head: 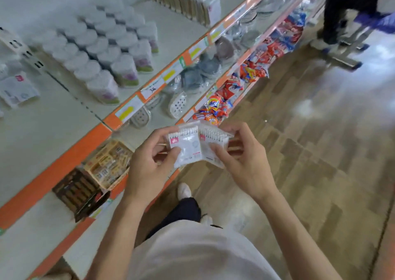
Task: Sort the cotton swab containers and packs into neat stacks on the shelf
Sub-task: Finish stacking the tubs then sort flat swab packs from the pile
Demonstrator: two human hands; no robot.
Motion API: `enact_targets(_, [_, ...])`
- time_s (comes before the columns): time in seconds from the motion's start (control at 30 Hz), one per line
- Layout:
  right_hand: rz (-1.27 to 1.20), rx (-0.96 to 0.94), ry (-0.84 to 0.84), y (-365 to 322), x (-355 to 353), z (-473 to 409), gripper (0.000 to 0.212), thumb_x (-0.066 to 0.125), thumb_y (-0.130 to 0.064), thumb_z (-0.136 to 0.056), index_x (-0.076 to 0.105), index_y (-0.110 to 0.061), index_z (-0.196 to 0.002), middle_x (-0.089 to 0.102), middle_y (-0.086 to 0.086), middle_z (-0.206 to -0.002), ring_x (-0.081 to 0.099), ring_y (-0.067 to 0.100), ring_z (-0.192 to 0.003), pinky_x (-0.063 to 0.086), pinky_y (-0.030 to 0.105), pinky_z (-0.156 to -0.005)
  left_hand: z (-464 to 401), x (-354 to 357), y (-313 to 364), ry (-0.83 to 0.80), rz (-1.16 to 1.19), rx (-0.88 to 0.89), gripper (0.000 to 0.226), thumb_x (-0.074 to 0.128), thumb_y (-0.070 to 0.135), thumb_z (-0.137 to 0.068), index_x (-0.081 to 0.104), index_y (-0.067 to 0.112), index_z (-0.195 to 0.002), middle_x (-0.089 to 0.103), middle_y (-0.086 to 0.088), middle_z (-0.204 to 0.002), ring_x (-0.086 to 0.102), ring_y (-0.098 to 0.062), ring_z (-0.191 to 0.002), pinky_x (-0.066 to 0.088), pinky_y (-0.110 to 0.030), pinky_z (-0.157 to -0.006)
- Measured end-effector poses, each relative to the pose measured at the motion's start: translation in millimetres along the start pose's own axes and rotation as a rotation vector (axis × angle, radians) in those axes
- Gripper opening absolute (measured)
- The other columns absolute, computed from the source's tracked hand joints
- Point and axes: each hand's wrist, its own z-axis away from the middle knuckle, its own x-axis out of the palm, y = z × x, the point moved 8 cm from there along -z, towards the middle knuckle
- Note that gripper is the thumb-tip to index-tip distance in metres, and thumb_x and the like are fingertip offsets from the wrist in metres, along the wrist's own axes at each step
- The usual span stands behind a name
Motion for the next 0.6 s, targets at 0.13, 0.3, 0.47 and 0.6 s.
enact_targets(0.13, [-0.075,0.088,0.136,27.6,-44.7,-28.8,0.025,0.077,-0.020,-0.087,0.058,-0.028,-0.102,0.066,-0.008,-0.095,0.063,0.017,-0.077,0.049,0.018,-0.070,-46.5,50.8,4.4,-0.067,0.020,0.014,0.041,0.065,0.000,-0.092,0.064,0.034,-0.115,0.069,0.016,-0.093,0.069,-0.011,-0.090,0.049,-0.017,-0.075])
enact_targets(0.3, [-0.063,0.115,0.186,48.9,-85.9,-91.9,0.024,0.076,-0.019,-0.089,0.058,-0.024,-0.104,0.067,-0.001,-0.091,0.063,0.018,-0.076,0.049,0.017,-0.067,-125.1,96.2,13.6,-0.132,0.050,0.018,0.040,0.063,-0.003,-0.092,0.065,0.028,-0.118,0.072,0.016,-0.099,0.070,-0.009,-0.098,0.053,-0.018,-0.077])
enact_targets(0.47, [-0.035,0.096,0.142,50.8,-118.3,-185.2,0.022,0.073,-0.025,-0.091,0.056,-0.028,-0.104,0.070,-0.005,-0.103,0.069,0.020,-0.086,0.055,0.033,-0.078,-215.9,118.7,38.0,-0.163,0.003,0.064,0.038,0.061,0.001,-0.096,0.062,0.029,-0.120,0.069,0.018,-0.111,0.066,-0.003,-0.108,0.054,-0.019,-0.085])
enact_targets(0.6, [-0.058,0.032,0.145,34.7,-135.8,-255.1,0.022,0.072,-0.019,-0.092,0.055,-0.024,-0.106,0.072,-0.008,-0.103,0.070,0.019,-0.084,0.053,0.029,-0.077,-285.1,123.9,67.5,-0.177,-0.057,0.161,0.037,0.060,0.001,-0.096,0.061,0.028,-0.121,0.069,0.014,-0.117,0.066,-0.009,-0.112,0.056,-0.026,-0.088])
